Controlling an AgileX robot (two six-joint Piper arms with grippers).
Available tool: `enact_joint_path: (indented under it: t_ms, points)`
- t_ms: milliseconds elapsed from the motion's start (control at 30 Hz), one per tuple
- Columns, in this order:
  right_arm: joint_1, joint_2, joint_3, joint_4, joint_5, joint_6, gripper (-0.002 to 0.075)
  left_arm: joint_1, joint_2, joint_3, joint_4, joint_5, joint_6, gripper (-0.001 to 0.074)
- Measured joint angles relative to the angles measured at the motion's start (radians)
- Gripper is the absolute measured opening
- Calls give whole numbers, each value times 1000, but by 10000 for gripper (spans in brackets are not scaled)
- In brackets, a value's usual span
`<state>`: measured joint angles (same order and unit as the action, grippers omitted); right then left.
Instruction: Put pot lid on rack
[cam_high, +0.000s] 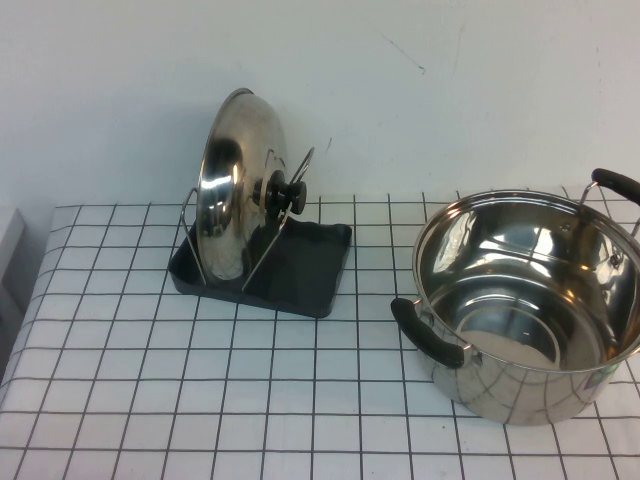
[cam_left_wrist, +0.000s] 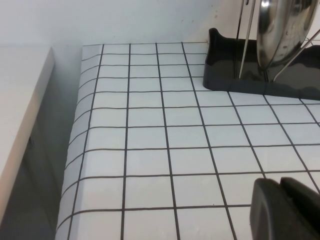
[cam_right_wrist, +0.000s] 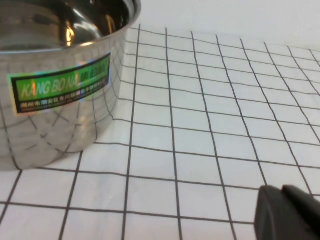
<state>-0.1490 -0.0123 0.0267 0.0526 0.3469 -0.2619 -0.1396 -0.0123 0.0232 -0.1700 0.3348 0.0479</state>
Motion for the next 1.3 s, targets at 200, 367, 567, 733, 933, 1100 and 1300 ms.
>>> enact_joint_path:
  t_ms: [200,367,567,733,933,1100,1300]
  points:
    - [-6,0,0,-8,1,6,-1,0,0,0,0,0,0,-2]
    - [-6,0,0,2,1,17,-1,0,0,0,0,0,0,-2]
    - [-6,0,0,62,2,26,-1,0,0,0,0,2,0,-2]
    - [-6,0,0,64,4,29,-1,0,0,0,0,2,2,-2]
    - [-6,0,0,66,4,29,-1,0,0,0,0,2,2,-2]
    - [-6,0,0,64,6,29,-1,0,0,0,0,2,2,-2]
    - [-6,0,0,51,10,29,-1,0,0,0,0,2,2,-2]
